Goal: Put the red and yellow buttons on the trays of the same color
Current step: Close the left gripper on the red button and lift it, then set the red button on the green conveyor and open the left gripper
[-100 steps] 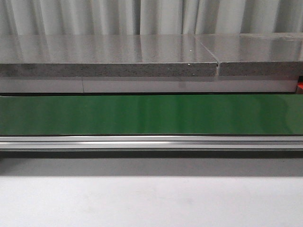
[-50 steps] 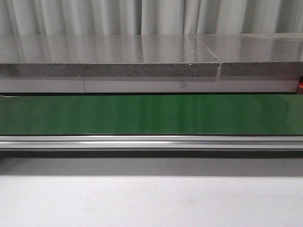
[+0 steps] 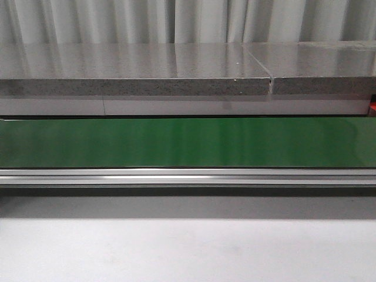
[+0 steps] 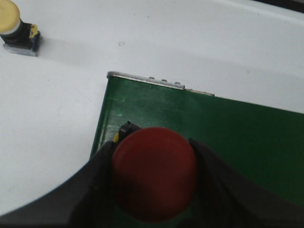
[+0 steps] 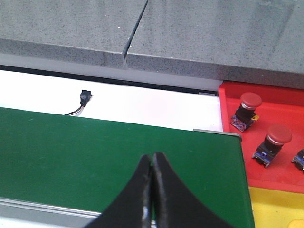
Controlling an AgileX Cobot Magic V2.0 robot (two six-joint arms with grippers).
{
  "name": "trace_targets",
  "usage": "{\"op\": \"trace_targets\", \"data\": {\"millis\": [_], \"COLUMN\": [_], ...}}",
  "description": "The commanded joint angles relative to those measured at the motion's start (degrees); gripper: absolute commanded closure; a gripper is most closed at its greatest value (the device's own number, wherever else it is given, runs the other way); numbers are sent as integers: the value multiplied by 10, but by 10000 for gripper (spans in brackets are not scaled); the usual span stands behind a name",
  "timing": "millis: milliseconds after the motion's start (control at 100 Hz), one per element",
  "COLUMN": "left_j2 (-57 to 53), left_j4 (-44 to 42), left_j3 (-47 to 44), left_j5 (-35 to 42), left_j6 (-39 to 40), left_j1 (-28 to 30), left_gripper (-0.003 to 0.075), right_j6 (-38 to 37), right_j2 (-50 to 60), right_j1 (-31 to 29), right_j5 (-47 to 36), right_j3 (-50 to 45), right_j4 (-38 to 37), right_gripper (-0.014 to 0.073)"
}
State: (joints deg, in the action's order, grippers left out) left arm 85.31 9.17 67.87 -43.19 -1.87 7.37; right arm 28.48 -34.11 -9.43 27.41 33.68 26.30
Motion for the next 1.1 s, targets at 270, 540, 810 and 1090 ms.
{"op": "trace_targets", "data": {"millis": [270,540,810,1090], "left_j2": [-30,-20,-9,-9], "left_j4": [36,40,49,51], "left_j3": [-87,-99,-100,-93], "left_j5": [119,122,110,95], "left_j6": [-2,-2,-2,-2], "left_j1": [-18,-18,-19,-19], "left_gripper": [739,737,478,73], "right_j6": [5,5,5,5], "right_j2": [2,2,2,2], "right_j1": [3,3,3,3], "right_j5": [-36,-36,-36,-36], "right_j3": [21,21,21,21], "right_j4": [7,7,7,7], "right_gripper": [660,660,660,660]}}
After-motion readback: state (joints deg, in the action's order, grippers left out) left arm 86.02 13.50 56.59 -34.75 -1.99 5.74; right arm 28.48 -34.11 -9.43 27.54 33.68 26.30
